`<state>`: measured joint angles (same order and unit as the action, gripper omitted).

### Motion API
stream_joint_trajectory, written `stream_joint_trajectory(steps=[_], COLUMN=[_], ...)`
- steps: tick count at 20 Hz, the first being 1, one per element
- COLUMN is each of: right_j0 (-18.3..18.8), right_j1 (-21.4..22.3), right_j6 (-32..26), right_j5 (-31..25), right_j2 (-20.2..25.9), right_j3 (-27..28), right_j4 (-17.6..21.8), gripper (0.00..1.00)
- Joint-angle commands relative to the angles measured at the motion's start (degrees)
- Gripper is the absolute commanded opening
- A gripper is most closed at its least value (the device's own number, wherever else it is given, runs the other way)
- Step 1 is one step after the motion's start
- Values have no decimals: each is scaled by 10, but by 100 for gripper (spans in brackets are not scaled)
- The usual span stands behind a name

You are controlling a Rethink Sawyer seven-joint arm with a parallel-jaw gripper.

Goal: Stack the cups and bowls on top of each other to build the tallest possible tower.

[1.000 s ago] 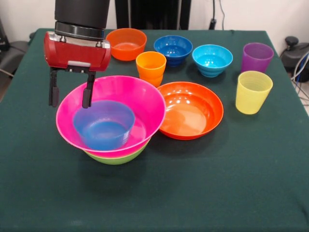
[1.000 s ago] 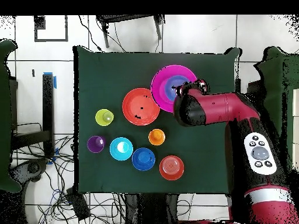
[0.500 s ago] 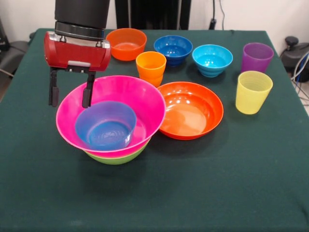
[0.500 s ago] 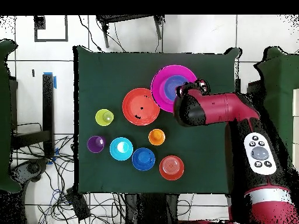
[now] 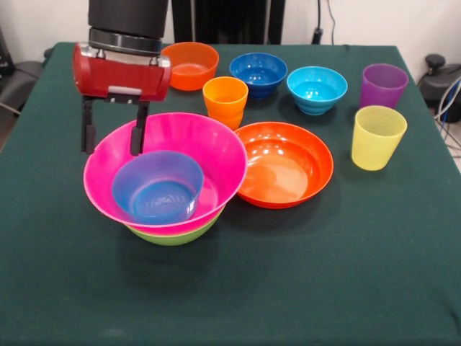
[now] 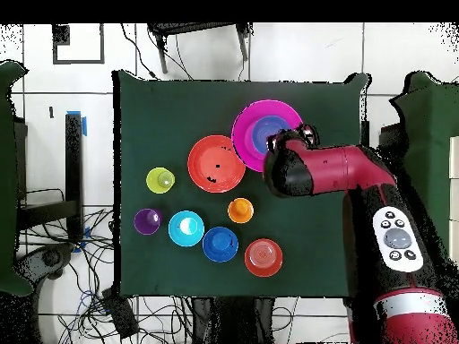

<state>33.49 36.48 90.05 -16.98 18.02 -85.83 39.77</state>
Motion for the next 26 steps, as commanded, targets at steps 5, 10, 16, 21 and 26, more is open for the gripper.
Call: stream_joint_trajectory(steps=[5, 10, 16, 21, 26], right_j0=[-10, 4, 21, 8, -9], right_j1=[74, 130, 148, 154, 138], right_j6=[90, 56, 19, 25, 21], right_j5=[-30, -89, -99, -100, -81], right_j2=[23, 41, 50, 39, 25], right_j3=[-152, -196, -215, -224, -214], right_j4=[-92, -159, -190, -195, -170], gripper=[100, 100, 100, 100, 100])
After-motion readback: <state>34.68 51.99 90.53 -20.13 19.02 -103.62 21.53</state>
